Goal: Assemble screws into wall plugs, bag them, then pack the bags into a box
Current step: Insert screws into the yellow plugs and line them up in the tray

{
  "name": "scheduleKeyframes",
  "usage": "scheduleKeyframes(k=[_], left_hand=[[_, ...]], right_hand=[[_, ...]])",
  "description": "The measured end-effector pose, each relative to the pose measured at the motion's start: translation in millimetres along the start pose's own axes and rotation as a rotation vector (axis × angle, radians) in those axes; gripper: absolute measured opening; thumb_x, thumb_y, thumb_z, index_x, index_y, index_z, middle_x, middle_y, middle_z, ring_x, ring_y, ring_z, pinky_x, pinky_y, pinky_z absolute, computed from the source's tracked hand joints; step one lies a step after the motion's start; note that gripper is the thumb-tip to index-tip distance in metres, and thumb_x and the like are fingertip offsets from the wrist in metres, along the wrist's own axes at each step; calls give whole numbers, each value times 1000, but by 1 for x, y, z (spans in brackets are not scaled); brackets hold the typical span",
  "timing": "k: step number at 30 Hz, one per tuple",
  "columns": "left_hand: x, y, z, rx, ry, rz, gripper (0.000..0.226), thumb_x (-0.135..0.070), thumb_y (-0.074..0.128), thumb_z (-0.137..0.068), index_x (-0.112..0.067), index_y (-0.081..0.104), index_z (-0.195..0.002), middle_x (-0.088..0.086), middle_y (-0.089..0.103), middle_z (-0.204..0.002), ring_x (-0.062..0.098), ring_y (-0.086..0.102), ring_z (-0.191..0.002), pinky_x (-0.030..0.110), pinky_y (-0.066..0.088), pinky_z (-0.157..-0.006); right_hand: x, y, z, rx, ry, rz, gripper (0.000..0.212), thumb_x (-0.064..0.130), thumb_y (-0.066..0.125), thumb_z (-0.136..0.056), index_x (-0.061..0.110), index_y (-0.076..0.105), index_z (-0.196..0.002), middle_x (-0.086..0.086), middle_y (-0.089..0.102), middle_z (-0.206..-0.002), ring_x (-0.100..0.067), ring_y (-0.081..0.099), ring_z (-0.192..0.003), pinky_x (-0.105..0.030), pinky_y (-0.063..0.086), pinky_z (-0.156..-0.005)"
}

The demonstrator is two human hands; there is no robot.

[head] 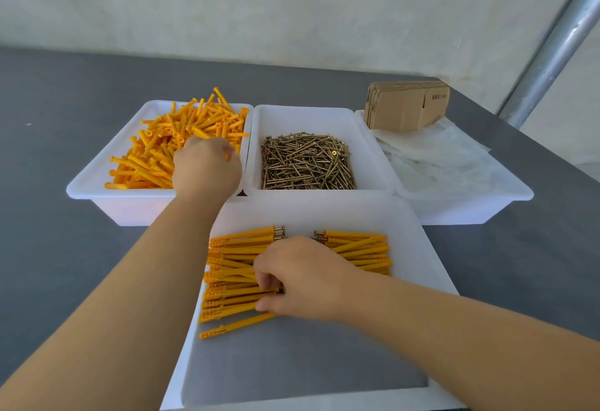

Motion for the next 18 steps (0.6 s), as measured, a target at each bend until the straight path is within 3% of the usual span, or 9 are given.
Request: scheduleKeyframes(k=[2,4,7,9,12,15,18], left_hand=[[2,3,-1,157,-112,-192,33,-25,45,-99,-18,61,-127,17,53,-131,42,44,-123,52,42,-99],[1,5,-1,285,-183,-272,35,-23,41,-99,-15,57,-129,17,50,-135,40,42,-127,52,38,-102],[1,8,-3,366,-214,-260,34,-23,38,-99,-12,55,-127,15,52,-136,37,45,-127,52,33,-106],[2,8,-6,393,-243,-285,38,-27,38,-99,-13,52,-132,14,48,-142,38,41,-132,55,28,-110],[4,9,-7,448,-257,-331,44,-29,34,-101,-16,45,-141,12,41,-150,39,34,-138,58,20,-113],[5,8,-8,463,-231,-361,45,-29,32,-101,-16,44,-143,12,40,-151,39,34,-139,59,21,-113],[6,8,-9,421,-203,-324,38,-26,34,-99,-13,54,-129,12,53,-134,36,47,-125,52,34,-105]], right_hand=[[-4,-11,1,-92,39,-10,23,42,68,-88,20,65,-88,10,58,-84,-8,51,-79,-29,43,-69],[-12,-29,1,-238,95,-38,19,40,66,-89,21,67,-85,11,60,-80,-8,54,-75,-32,48,-69],[-36,-57,-4,-445,196,-88,7,25,63,-90,23,68,-85,12,63,-77,-5,57,-72,-35,53,-69],[-60,-73,-13,-484,309,-74,10,16,60,-91,22,69,-87,12,65,-82,-7,60,-77,-36,54,-73],[-103,-92,-31,-302,540,23,20,15,59,-95,20,69,-111,3,67,-111,-18,62,-102,-32,50,-86],[-122,-90,-50,113,706,24,51,28,61,-96,19,49,-144,-3,48,-146,-25,50,-127,-32,45,-97],[-121,-83,-60,330,731,79,58,33,58,-96,19,41,-150,-2,39,-153,-25,43,-136,-36,42,-107]])
Point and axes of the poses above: each hand's wrist, its own z-axis away from the middle knuckle, its own y-axis out of the palm, x = y × z, the point moved 2 cm from there along -z, towards the middle knuckle
